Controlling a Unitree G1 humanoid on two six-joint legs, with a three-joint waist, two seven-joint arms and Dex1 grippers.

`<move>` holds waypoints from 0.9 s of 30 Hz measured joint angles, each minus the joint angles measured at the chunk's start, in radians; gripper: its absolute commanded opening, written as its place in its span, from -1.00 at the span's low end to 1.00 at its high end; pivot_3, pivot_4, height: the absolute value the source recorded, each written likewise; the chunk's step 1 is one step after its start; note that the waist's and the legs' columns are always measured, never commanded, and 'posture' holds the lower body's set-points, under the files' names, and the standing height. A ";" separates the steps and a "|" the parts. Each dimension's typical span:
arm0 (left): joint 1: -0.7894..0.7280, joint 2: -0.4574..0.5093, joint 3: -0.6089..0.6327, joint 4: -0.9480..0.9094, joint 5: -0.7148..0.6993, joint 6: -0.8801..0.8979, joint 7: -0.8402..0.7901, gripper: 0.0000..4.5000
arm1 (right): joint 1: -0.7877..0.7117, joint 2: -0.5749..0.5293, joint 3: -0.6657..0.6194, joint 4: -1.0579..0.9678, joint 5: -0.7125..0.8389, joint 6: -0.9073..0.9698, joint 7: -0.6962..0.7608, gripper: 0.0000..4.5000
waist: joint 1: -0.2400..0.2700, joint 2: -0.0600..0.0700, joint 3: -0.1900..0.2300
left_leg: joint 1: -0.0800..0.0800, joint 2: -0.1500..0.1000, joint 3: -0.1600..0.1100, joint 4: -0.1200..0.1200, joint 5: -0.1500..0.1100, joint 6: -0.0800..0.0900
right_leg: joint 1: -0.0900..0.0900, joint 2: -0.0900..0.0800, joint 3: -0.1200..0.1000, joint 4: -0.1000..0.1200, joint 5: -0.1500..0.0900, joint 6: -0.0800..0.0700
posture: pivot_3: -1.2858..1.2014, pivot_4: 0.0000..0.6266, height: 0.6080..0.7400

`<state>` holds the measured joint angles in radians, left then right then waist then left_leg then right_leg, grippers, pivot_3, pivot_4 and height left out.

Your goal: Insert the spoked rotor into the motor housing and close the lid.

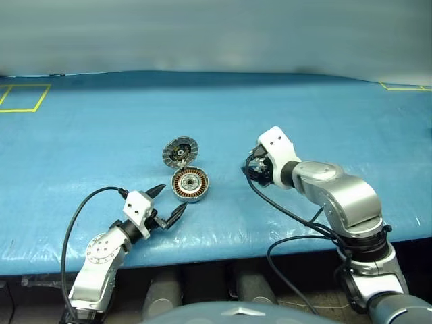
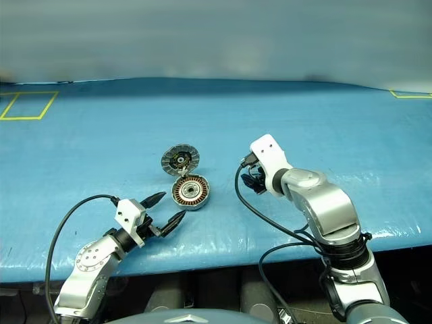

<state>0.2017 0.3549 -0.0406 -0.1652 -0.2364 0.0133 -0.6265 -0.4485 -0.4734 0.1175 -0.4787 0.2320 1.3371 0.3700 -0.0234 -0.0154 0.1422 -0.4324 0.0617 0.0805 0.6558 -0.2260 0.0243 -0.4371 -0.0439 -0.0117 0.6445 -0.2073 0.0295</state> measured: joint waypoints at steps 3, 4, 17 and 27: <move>0.000 0.000 0.000 0.000 0.000 0.000 0.000 1.00 | 0.014 -0.002 -0.033 0.043 -0.009 -0.004 -0.024 0.60 | 0.000 0.000 0.000 | 0.000 0.000 0.000 0.000 0.000 0.000 | 0.000 0.000 0.000 0.000 0.000 0.000 | 0.03 -0.52 1.00; 0.000 0.000 0.000 0.000 0.000 0.000 0.000 1.00 | 0.019 -0.002 -0.047 0.050 -0.013 -0.007 -0.032 0.60 | 0.000 0.000 0.000 | 0.000 0.000 0.000 0.000 0.000 0.000 | 0.000 0.000 0.000 0.000 0.000 0.001 | 0.03 -0.52 1.00; 0.000 0.000 -0.003 0.000 0.000 0.005 0.000 1.00 | 0.023 0.012 -0.088 0.144 -0.025 -0.062 -0.074 0.60 | 0.000 0.000 0.000 | 0.000 0.000 0.000 0.000 0.000 0.000 | 0.000 0.001 0.001 0.000 -0.002 0.003 | 0.03 -0.52 1.00; 0.001 0.000 -0.009 0.000 0.000 0.014 0.009 1.00 | 0.004 0.125 -0.088 0.152 -0.034 -0.063 -0.150 0.60 | 0.000 0.000 0.000 | 0.000 0.000 0.000 0.000 0.000 0.000 | 0.000 0.001 0.001 0.000 -0.001 0.003 | 0.03 -0.52 1.00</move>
<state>0.2028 0.3545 -0.0499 -0.1651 -0.2362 0.0275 -0.6179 -0.4444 -0.3482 0.0298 -0.3269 0.1980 1.2738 0.2200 -0.0235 -0.0154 0.1423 -0.4325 0.0618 0.0808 0.6560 -0.2260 0.0244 -0.4373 -0.0431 -0.0109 0.6450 -0.2086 0.0325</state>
